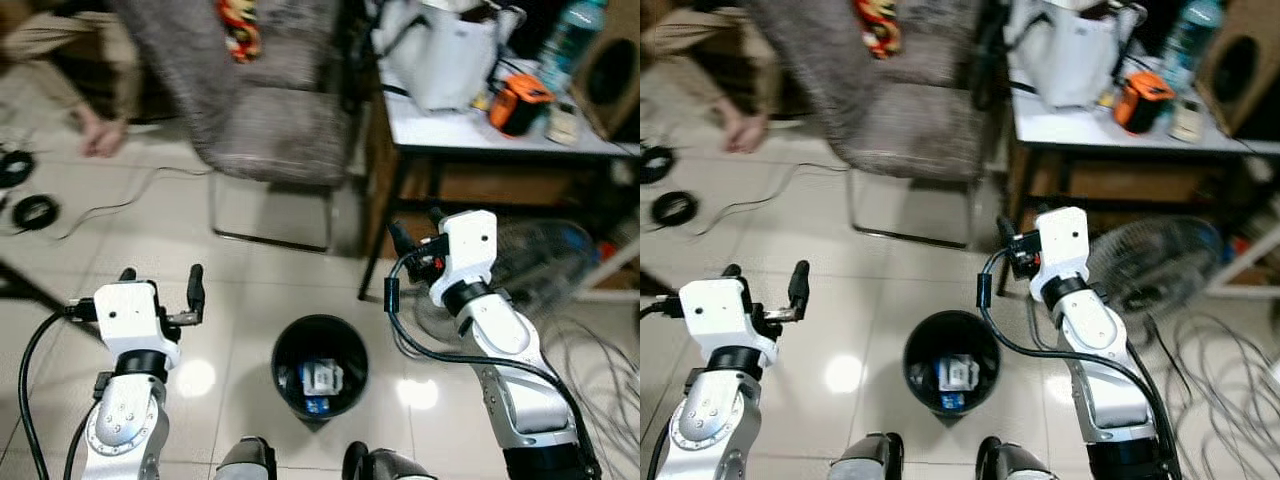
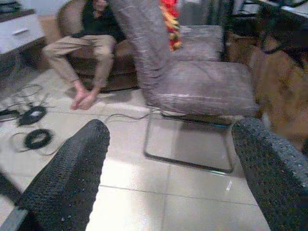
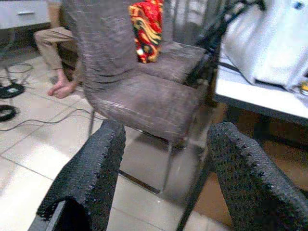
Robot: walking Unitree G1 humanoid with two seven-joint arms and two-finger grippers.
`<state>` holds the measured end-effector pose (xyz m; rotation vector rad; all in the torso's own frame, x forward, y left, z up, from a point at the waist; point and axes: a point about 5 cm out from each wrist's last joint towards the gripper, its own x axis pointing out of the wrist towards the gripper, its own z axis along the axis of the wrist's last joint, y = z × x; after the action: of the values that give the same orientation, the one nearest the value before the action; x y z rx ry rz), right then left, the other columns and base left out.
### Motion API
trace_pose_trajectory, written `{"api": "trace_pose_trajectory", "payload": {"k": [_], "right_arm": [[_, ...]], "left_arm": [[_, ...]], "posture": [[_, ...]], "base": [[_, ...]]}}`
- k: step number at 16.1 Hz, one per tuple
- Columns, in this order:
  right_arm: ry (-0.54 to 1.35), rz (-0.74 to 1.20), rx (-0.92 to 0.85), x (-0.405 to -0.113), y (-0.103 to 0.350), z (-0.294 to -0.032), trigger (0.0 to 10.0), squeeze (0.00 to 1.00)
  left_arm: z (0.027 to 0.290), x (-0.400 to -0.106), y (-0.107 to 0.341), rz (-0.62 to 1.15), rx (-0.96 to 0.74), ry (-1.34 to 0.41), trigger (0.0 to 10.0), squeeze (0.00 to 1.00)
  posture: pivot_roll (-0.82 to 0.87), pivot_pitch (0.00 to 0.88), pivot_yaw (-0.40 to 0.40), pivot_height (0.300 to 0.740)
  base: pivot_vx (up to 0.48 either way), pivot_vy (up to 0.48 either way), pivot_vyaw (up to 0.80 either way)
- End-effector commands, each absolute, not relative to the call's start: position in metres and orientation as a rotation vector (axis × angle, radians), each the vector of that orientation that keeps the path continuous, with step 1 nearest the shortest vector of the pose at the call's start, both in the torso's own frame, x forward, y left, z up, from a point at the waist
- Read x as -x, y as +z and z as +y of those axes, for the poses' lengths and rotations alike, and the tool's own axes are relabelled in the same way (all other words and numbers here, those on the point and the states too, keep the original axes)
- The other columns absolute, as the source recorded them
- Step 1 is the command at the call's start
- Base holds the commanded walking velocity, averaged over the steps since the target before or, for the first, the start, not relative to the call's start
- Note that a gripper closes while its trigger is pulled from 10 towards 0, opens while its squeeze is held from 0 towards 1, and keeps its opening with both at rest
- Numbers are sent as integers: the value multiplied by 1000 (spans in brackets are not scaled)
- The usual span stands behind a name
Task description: Picking trash to rubbish bin
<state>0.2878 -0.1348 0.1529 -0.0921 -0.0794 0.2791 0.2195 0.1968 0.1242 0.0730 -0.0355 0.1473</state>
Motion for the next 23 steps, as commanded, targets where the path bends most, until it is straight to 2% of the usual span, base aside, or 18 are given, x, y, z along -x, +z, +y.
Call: {"api": "trace_pose_trajectory", "payload": {"k": [1,12,18,23], "right_arm": [[290,-77,93,-286,154,-134,10000,0],[302,-50,85,-286,146,-127,10000,0],[293,-37,79,-286,143,-128,10000,0],[300,-8,85,-285,135,-127,10000,0]], "left_arm": [[198,-219,127,-40,-90,161,10000,0],[206,-223,123,27,-163,225,10000,0],[205,-228,124,44,-150,210,10000,0],[208,-225,105,136,-127,219,10000,0]], "posture": [[-55,146,-12,740],[-45,137,0,740],[-48,138,6,740],[-40,140,8,740]], "base": [[0,0,800],[0,0,800],[0,0,800],[0,0,800]]}}
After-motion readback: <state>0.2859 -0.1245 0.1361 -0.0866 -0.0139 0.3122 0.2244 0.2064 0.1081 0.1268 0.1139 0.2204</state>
